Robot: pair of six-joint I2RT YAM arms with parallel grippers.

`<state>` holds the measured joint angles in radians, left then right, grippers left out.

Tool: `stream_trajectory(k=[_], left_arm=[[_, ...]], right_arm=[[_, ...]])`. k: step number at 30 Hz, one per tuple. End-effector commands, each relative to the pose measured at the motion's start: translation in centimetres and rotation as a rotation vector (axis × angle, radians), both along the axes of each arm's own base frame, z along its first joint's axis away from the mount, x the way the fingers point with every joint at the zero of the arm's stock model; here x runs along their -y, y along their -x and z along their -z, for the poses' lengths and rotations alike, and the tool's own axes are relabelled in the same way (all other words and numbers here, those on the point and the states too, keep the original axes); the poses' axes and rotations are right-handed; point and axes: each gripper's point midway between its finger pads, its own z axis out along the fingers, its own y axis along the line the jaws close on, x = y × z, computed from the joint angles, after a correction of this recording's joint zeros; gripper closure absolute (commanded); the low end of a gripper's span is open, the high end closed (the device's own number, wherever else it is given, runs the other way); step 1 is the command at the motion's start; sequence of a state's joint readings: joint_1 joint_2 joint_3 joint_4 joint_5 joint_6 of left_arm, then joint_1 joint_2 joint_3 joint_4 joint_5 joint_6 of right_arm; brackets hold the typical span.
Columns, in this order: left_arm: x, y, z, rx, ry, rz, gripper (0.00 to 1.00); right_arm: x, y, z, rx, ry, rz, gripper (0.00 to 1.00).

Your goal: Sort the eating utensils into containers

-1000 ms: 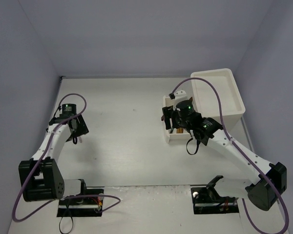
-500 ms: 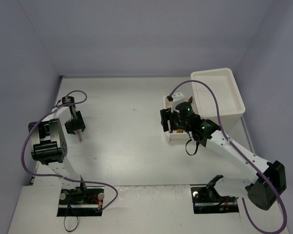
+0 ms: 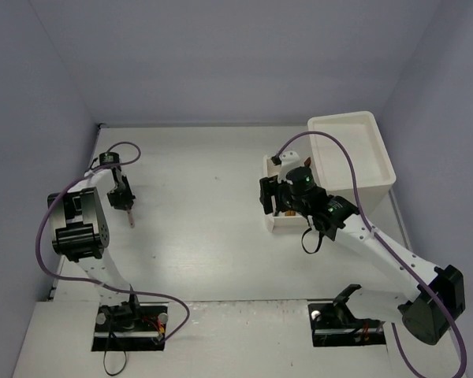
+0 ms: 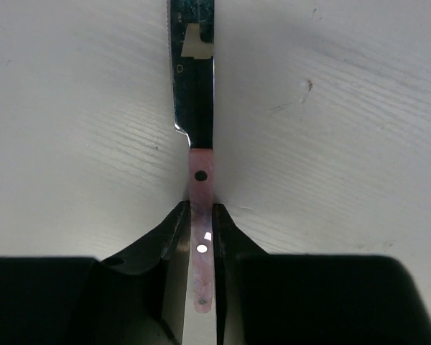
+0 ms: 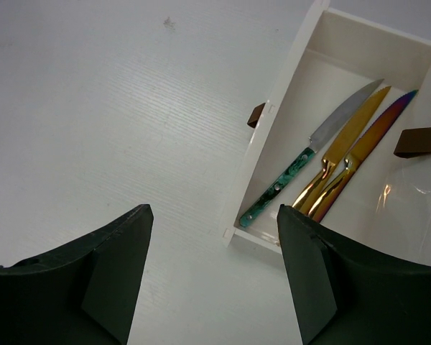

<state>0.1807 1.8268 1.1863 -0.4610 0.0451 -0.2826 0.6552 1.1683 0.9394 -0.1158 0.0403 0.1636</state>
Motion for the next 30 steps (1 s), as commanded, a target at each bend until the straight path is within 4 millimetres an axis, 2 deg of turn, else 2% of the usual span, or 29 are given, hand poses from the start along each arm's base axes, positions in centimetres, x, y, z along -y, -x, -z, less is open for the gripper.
stream_trajectory(k=[1, 4, 7, 9, 12, 14, 17, 19, 23, 30], left_arm=[[6.0, -0.5, -4.8, 0.147, 0.113, 0.085, 1.00], [11.0, -0.6, -10.0, 0.310, 0.173, 0.171, 1.00], [15.8, 0.2, -14.8, 0.477, 0.316, 0.160, 1.00], [18.3, 0.8, -17.4, 0.572, 0.413, 0.142, 1.00], [22.0, 2.0, -20.9, 0.683, 0.567, 0.124, 1.00], [23.9, 2.7, -22.4, 0.720, 0.638, 0.126, 1.00], [26.9, 4.1, -24.2, 0.746, 0.731, 0.145, 1.00], [28.1, 4.5, -25.6, 0.790, 0.764, 0.153, 1.00], [29.7, 5.6, -26.6, 0.806, 0.779, 0.175, 1.00], [30.3, 7.1, -27.6, 0.829, 0.809, 0.182, 1.00]], right_arm=[[-2.9, 0.0, -4.2, 0.049, -0.154, -0.085, 0.32], [-4.5, 0.6, -5.2, 0.031, -0.210, -0.139, 0.30], [-6.4, 1.6, -6.5, 0.024, -0.268, -0.198, 0.29], [-7.8, 2.5, -7.2, 0.020, -0.299, -0.239, 0.28], [-9.8, 3.6, -8.4, 0.026, -0.339, -0.289, 0.28], [-11.4, 4.8, -9.1, 0.035, -0.349, -0.336, 0.28], [-12.6, 5.6, -9.7, 0.053, -0.346, -0.341, 0.28], [-13.3, 5.8, -10.2, 0.061, -0.348, -0.341, 0.28], [-14.2, 5.8, -9.7, 0.059, -0.330, -0.330, 0.29], [-14.1, 4.7, -8.6, 0.059, -0.298, -0.269, 0.31]])
